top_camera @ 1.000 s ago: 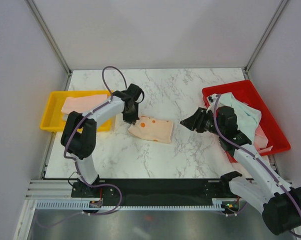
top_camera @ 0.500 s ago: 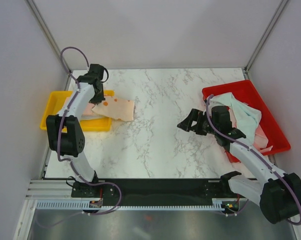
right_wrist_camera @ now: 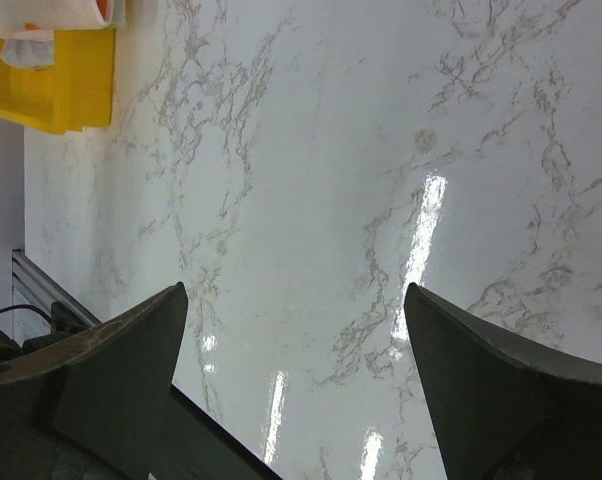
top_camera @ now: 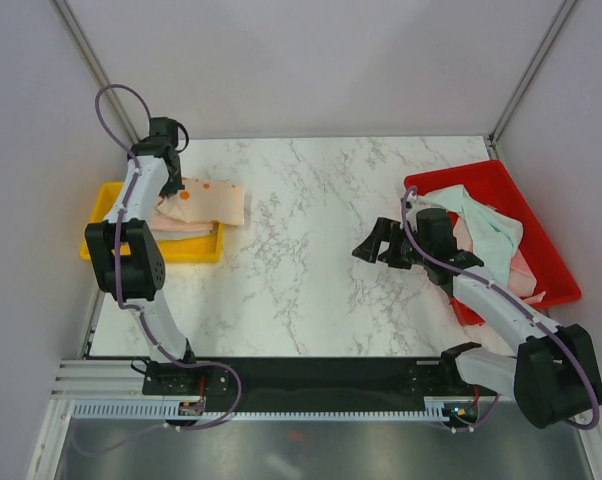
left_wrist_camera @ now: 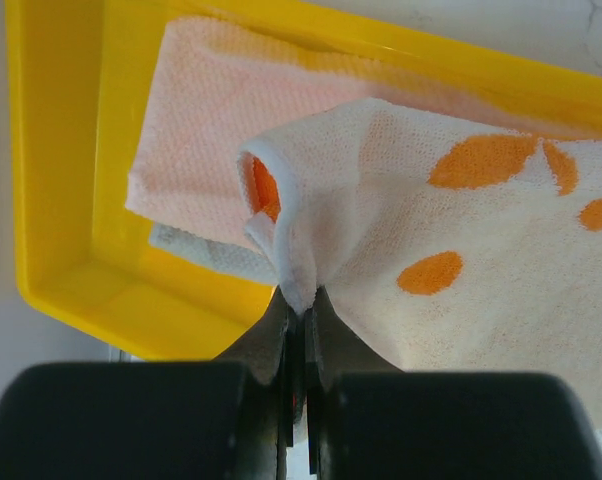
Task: Fold and stack the towels
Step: Neatly place the folded towel into the bin
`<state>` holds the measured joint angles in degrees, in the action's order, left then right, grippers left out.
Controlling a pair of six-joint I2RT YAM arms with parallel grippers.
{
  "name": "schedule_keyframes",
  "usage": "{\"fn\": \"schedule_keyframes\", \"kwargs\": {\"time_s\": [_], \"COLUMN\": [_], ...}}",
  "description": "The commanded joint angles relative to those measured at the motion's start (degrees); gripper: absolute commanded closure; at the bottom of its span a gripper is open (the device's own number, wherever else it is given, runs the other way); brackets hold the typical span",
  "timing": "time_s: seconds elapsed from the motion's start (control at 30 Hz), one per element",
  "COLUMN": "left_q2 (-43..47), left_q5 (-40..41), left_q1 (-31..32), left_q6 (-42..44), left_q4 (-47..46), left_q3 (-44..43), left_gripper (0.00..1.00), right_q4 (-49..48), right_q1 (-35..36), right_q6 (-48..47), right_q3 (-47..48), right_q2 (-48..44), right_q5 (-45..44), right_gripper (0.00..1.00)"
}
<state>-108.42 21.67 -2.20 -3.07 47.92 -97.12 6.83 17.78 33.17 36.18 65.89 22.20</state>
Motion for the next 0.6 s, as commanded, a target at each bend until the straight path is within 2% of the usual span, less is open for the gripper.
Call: {"fn": "schedule_keyframes", "kwargs": {"time_s": [0.0,0.57], "left_q2": [1.81,-3.72], "left_q5": [0.22,3.02], "left_q1": [-2.28,-8.70], "left_q6": [4.74,5.80], "left_q4": [-2.83,-5.55], "left_q3": [0.27,-2.45], "left_gripper": [0.98,0.98], "right_q4": [-2.70,-2.43], "right_q1": [0.15,0.15], "right_q6": [-2.05,-5.04], "right_q3": [3.01,3.63], "right_q2": [1.17,3.54], "right_q5": [1.52,0.04], "right_gripper": [0.02,0.02]}}
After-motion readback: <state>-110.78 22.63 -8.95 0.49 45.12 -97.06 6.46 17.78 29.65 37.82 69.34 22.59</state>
